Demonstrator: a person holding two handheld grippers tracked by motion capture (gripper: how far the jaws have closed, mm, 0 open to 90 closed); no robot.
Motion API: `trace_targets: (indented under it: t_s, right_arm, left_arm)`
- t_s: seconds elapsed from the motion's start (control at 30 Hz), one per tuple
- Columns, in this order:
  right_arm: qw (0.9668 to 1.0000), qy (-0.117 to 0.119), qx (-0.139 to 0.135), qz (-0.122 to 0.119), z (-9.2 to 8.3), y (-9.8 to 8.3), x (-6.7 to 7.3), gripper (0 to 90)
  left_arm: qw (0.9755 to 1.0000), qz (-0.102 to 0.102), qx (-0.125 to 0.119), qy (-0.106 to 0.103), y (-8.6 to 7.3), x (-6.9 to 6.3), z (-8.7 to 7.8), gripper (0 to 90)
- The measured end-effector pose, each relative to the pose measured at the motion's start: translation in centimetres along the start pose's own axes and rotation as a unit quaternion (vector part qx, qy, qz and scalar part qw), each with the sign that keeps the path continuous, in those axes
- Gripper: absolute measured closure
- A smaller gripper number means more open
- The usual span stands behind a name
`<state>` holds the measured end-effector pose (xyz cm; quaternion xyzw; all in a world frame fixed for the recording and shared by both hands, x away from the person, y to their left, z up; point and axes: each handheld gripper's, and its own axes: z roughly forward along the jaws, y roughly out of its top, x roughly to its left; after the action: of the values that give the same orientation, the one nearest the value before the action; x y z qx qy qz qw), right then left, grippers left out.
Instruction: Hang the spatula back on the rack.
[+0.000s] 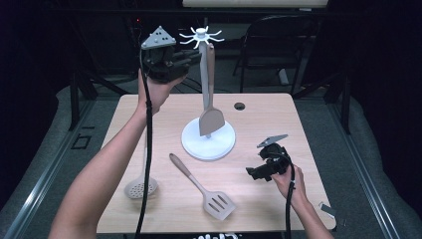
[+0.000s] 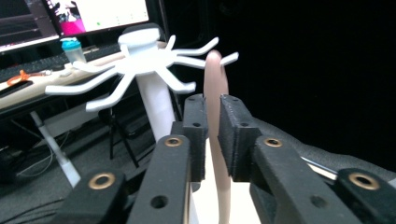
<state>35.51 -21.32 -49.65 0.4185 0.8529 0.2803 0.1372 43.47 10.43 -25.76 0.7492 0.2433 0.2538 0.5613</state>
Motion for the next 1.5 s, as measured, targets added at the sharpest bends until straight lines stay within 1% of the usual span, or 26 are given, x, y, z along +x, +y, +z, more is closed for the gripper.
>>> trace_targets:
  t_s: [0.03, 0.1, 0.17, 0.3, 0.57, 0.83, 0.93, 1.5]
  right_arm:
    - [1.0000, 0.000, -0.001, 0.000, 0.0, 0.0, 0.0, 5.3]
    - [1.0000, -0.001, -0.001, 0.000, -0.1, 0.0, 0.0, 5.4]
    - [1.0000, -0.001, -0.001, 0.000, -0.1, 0.0, 0.0, 5.5]
    - [1.0000, -0.004, 0.002, -0.003, -0.1, 0.0, 0.0, 5.5]
    - [1.0000, -0.001, 0.000, 0.000, -0.1, 0.0, 0.1, 5.6]
    - [1.0000, -0.002, 0.002, -0.004, 0.0, 0.0, 0.0, 5.7]
    - [1.0000, -0.001, 0.002, -0.001, 0.0, 0.0, 0.1, 5.7]
    - [1.0000, -0.001, 0.006, -0.004, 0.0, 0.0, -0.1, 5.9]
  left_arm:
    - [1.0000, 0.000, 0.001, -0.001, 0.1, -0.1, 0.1, 83.8]
    - [1.0000, 0.005, 0.000, 0.004, 0.3, -0.3, 0.2, 85.3]
    - [1.0000, 0.004, -0.001, 0.003, 0.4, -0.3, 0.3, 86.1]
    - [0.9999, 0.007, 0.000, 0.009, 0.5, -0.3, 0.2, 87.6]
    - [0.9997, -0.003, 0.001, 0.026, 0.4, 0.3, 0.1, 88.9]
    - [0.9994, -0.008, 0.001, 0.034, 0.3, 0.9, 0.0, 90.0]
    - [0.9993, -0.011, 0.001, 0.037, 0.2, 1.1, 0.0, 90.0]
    - [0.9984, -0.013, 0.005, 0.054, 0.2, 2.1, 0.2, 90.0]
